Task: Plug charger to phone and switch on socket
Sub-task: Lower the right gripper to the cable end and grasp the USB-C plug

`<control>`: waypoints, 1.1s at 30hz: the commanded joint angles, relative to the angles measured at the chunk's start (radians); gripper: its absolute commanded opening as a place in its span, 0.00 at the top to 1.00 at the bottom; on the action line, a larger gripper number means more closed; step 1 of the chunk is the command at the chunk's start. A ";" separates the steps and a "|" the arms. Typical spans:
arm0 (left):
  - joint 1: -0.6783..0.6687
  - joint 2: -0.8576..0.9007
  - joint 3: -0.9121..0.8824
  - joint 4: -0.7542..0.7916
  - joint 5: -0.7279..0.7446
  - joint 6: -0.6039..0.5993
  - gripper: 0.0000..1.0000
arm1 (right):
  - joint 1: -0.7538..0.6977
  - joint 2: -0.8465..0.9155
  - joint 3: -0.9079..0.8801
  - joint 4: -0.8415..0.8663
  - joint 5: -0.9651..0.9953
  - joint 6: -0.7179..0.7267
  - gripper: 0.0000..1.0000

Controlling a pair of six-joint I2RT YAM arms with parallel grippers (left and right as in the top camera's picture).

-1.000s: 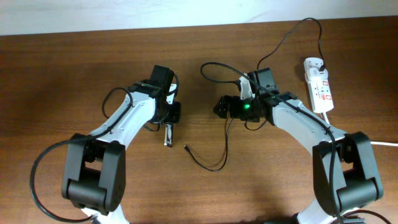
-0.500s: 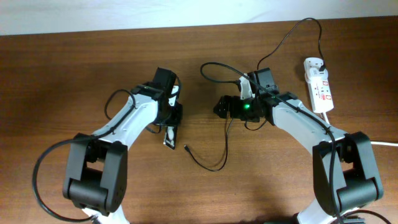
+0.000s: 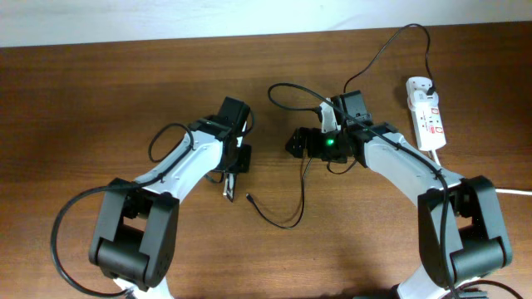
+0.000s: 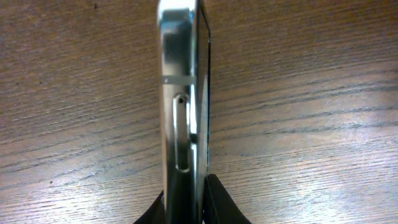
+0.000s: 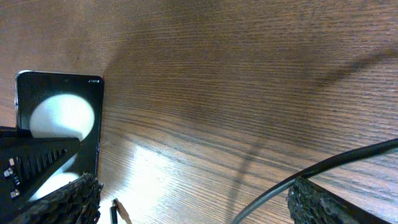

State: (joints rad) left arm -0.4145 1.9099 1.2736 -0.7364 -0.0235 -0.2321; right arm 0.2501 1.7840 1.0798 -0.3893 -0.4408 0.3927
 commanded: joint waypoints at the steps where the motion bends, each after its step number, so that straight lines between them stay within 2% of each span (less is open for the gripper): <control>1: -0.005 0.009 -0.023 0.002 -0.011 -0.007 0.93 | -0.002 0.001 0.001 0.003 0.017 -0.004 0.01; 4: -0.005 0.009 -0.023 0.010 -0.012 -0.007 1.00 | -0.002 0.001 0.001 0.003 0.016 -0.004 0.01; 8: 0.023 0.005 0.026 -0.026 0.034 -0.007 1.00 | -0.002 0.001 0.001 0.027 0.015 -0.003 0.01; 10: 0.081 -0.019 0.084 -0.060 0.172 -0.007 1.00 | -0.002 0.001 0.001 -0.010 -0.024 -0.004 0.01; 11: 0.128 -0.034 0.105 -0.058 0.314 -0.007 1.00 | 0.000 0.001 0.001 -0.031 -0.030 -0.011 0.01; 13: 0.195 -0.037 0.108 -0.045 0.531 -0.006 1.00 | 0.024 0.001 0.001 -0.034 -0.091 -0.126 0.03; 14: 0.246 -0.035 0.107 -0.039 0.587 0.005 1.00 | 0.055 0.001 0.001 -0.037 -0.109 -0.183 0.06; 17: 0.322 -0.035 0.107 -0.033 0.589 0.039 1.00 | 0.178 0.001 0.001 -0.042 -0.092 -0.268 0.14; 20: 0.383 -0.033 0.107 0.011 0.576 0.051 1.00 | 0.340 0.003 0.001 -0.043 0.065 -0.285 0.27; 24: 0.403 -0.027 0.105 0.022 0.576 0.069 1.00 | 0.497 0.007 0.001 -0.046 0.274 -0.285 0.31; 27: 0.402 -0.027 0.105 0.022 0.560 0.069 1.00 | 0.557 0.009 -0.006 -0.045 0.335 -0.285 0.32; 33: 0.402 -0.027 0.105 0.021 0.554 0.068 1.00 | 0.574 0.041 -0.037 -0.040 0.348 -0.284 0.49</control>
State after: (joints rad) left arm -0.0143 1.9091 1.3560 -0.7174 0.5194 -0.1795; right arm 0.8177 1.7947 1.0546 -0.4343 -0.1143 0.1074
